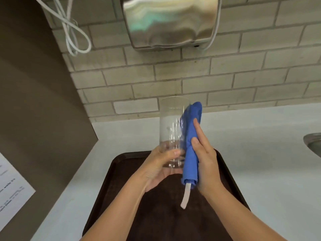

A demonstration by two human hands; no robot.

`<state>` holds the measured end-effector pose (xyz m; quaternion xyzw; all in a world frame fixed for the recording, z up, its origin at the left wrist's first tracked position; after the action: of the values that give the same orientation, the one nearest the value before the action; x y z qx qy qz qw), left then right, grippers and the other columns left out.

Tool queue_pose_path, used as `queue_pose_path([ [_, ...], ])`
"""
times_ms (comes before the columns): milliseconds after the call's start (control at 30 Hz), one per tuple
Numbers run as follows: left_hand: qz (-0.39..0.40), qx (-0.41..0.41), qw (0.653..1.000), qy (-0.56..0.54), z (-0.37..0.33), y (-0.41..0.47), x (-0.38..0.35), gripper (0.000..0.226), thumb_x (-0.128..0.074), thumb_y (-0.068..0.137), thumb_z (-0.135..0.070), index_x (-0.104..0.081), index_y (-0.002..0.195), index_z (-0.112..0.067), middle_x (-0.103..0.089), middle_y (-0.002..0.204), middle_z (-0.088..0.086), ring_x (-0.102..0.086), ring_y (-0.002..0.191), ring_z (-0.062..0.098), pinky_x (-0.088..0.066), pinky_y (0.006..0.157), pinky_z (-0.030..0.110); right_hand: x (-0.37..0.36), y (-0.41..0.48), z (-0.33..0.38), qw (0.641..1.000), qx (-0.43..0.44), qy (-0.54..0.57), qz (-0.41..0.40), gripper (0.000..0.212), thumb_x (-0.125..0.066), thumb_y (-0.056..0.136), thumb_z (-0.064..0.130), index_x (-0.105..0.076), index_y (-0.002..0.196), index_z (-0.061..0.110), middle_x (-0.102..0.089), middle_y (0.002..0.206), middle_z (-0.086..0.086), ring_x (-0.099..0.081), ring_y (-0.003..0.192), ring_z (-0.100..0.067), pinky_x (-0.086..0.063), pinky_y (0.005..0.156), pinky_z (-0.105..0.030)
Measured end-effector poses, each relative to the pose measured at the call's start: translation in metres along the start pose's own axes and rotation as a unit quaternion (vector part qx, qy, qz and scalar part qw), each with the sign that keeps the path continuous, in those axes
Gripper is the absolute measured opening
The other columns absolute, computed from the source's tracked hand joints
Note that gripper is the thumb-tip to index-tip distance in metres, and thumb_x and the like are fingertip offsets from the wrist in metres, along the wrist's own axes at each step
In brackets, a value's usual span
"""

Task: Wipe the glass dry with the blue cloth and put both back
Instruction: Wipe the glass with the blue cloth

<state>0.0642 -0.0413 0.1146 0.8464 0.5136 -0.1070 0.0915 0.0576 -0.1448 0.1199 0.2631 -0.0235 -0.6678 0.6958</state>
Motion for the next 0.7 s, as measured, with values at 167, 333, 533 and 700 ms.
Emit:
queue_pose_path([
  [167, -0.005, -0.005, 1.0, 0.021, -0.008, 0.011, 0.002, 0.048, -0.064, 0.071, -0.02, -0.054, 0.117, -0.01, -0.071, 0.098, 0.002, -0.069, 0.088, 0.016, -0.059, 0.072, 0.033, -0.002, 0.023, 0.01, 0.998, -0.005, 0.059, 0.01, 0.036, -0.047, 0.086, 0.028, -0.047, 0.117, 0.047, -0.044, 0.138, 0.003, -0.058, 0.11, -0.009, -0.05, 0.089, -0.027],
  [333, -0.102, 0.004, 0.985, 0.141, -0.013, 0.022, 0.002, 0.076, -0.062, 0.069, -0.04, -0.031, 0.135, -0.018, -0.062, 0.112, 0.004, -0.065, 0.094, 0.017, -0.054, 0.077, 0.038, 0.006, 0.031, 0.004, 0.989, -0.046, 0.13, -0.061, 0.042, -0.042, 0.09, 0.011, -0.042, 0.13, 0.025, -0.052, 0.131, -0.005, -0.061, 0.105, -0.019, -0.054, 0.084, -0.031],
  [533, -0.274, -0.063, 0.912, 0.298, -0.023, 0.013, -0.004, 0.063, -0.069, 0.068, -0.051, -0.026, 0.11, -0.033, -0.049, 0.088, -0.011, -0.054, 0.077, 0.0, -0.037, 0.056, 0.016, 0.019, 0.02, -0.004, 0.975, -0.086, 0.165, -0.124, 0.042, -0.042, 0.091, 0.01, -0.042, 0.131, 0.02, -0.05, 0.134, -0.013, -0.053, 0.116, -0.032, -0.042, 0.1, -0.048],
  [700, -0.275, -0.083, 0.887, 0.362, -0.027, 0.003, -0.016, 0.04, -0.054, 0.082, -0.05, -0.042, 0.114, -0.028, -0.05, 0.101, -0.011, -0.049, 0.078, -0.008, -0.037, 0.058, 0.01, 0.014, 0.012, 0.011, 0.987, -0.027, 0.048, -0.148, 0.042, -0.044, 0.092, 0.018, -0.039, 0.127, 0.04, -0.053, 0.126, 0.0, -0.063, 0.097, -0.013, -0.053, 0.083, -0.032],
])
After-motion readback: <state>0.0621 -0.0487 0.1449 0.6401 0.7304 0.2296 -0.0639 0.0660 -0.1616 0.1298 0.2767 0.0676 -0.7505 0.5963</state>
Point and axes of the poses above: each hand's wrist, its own y-axis towards the middle knuckle, its own x-axis out of the back of the hand, z = x × y, the point moved 5 cm from there along y, towards the middle knuckle
